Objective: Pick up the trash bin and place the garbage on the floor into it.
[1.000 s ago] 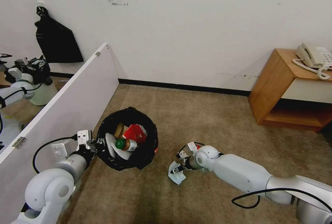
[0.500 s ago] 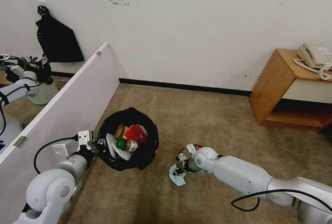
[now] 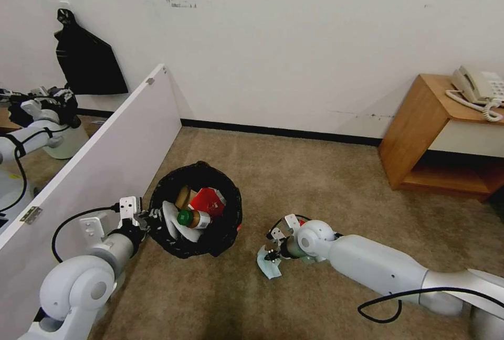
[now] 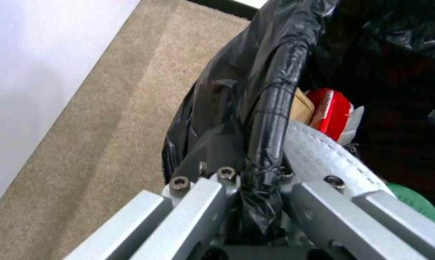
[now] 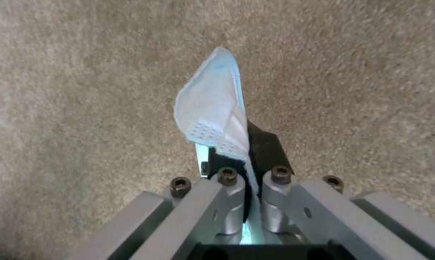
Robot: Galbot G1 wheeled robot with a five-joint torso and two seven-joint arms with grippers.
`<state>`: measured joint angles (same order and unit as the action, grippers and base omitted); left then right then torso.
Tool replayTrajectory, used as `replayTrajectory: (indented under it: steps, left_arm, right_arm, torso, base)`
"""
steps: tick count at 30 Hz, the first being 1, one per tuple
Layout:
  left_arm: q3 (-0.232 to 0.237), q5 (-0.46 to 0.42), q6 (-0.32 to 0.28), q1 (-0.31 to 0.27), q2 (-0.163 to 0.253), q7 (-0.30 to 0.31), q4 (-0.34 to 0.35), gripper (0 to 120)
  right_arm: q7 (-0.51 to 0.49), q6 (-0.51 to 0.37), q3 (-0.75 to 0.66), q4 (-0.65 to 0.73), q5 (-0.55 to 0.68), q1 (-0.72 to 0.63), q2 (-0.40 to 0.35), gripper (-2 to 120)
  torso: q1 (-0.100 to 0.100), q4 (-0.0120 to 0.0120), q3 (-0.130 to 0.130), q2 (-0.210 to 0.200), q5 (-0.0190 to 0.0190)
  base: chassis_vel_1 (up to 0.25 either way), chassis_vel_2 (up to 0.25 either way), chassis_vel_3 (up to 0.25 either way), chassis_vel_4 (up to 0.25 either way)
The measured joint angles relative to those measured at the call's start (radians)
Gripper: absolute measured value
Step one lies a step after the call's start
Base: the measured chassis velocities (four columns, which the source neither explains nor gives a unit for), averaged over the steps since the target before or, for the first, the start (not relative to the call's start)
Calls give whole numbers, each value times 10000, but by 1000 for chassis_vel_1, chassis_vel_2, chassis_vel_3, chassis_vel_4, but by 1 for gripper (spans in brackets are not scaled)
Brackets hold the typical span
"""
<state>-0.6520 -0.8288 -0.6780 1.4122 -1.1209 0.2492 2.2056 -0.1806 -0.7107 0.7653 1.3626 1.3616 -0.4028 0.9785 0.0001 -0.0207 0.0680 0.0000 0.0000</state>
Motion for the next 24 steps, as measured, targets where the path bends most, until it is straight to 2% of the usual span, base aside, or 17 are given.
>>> replayTrajectory:
  steps: [17,22,24]
  left_arm:
    - [130,58,-15,-19,160,-60,-44,0]
    - [200,50,-42,-8,291,-135,-74,0]
    - [208,45,-49,10,401,-194,-82,0]
  right_arm:
    - [-686,2,-664,1626,452,-100,-837,0]
    - [-861,60,-1345,2442,557,-378,-1221,0]
    - [-922,91,-2029,3067,636,-614,-1601,0]
  torso:
    - [0,0,0,1,0]
    - [0,1,0,1,1]
    - [0,0,-1,1,0]
  base:
    - [0,0,0,0]
    - [0,0,0,0]
    - [0,0,0,0]
